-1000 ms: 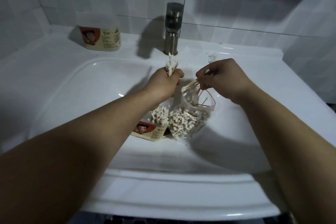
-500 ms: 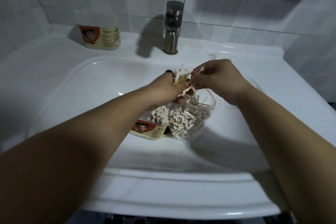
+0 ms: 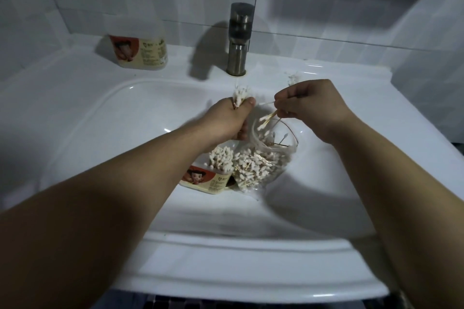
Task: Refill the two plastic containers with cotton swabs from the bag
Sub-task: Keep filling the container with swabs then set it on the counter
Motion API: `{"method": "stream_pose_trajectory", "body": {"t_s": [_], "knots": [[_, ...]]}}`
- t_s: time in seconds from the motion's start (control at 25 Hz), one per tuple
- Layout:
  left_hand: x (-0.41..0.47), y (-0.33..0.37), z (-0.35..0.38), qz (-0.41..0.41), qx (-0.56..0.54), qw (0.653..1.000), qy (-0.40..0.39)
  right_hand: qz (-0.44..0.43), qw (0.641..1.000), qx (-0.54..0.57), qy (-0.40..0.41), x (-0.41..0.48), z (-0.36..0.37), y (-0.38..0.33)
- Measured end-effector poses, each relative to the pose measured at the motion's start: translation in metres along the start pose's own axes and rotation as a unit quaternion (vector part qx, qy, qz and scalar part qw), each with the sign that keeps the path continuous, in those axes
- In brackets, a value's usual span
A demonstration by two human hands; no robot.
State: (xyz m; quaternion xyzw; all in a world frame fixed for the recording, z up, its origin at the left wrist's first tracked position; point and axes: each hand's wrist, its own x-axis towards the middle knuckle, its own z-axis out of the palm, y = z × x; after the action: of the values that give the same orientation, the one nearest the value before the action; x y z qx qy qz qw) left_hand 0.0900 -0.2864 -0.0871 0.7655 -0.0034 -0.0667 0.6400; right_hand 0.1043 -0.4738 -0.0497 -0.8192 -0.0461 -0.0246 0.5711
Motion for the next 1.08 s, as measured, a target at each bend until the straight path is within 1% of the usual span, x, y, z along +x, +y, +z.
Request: {"method": "stream_pose_trajectory", "body": {"t_s": [0.2,0.32,0.36,0.4,0.52,0.64,0.76,0.88,1.0,1.08], "knots": [[-0.007,0.003,0.002,-0.021,-0.023,0.998,-0.057,-0.037,0.996,-0.054,-0.067,-0.007,0.012,-0.001],[-0.011,0.004,0.002,-0.057,-0.113,0.984,-0.125,-0.042,0.997,-0.034,-0.061,-0.005,0.014,0.004],[-0.013,0.005,0.003,-0.058,-0.121,0.981,-0.143,-0.038,0.997,-0.023,-0.060,-0.004,0.014,0.005],[-0.013,0.004,0.004,-0.051,-0.102,0.982,-0.150,-0.036,0.997,-0.016,-0.063,-0.003,0.015,0.006],[-0.012,0.004,0.006,-0.040,-0.067,0.988,-0.133,-0.033,0.998,-0.011,-0.060,-0.001,0.018,0.008],[-0.010,0.004,0.006,-0.051,-0.082,0.989,-0.109,-0.019,0.999,0.033,0.001,0.002,0.015,0.006],[-0.009,0.003,0.004,-0.057,-0.073,0.991,-0.096,-0.019,0.996,0.062,0.060,0.006,0.008,0.005],[-0.008,0.003,0.004,-0.054,-0.050,0.994,-0.083,-0.022,0.997,0.049,0.048,0.004,0.006,0.006],[-0.010,0.005,0.007,-0.051,-0.062,0.994,-0.073,-0.025,0.999,0.021,0.037,0.003,0.009,0.007],[-0.011,0.005,0.007,-0.050,-0.072,0.993,-0.076,-0.017,0.998,0.056,0.025,0.001,0.013,0.005]]}}
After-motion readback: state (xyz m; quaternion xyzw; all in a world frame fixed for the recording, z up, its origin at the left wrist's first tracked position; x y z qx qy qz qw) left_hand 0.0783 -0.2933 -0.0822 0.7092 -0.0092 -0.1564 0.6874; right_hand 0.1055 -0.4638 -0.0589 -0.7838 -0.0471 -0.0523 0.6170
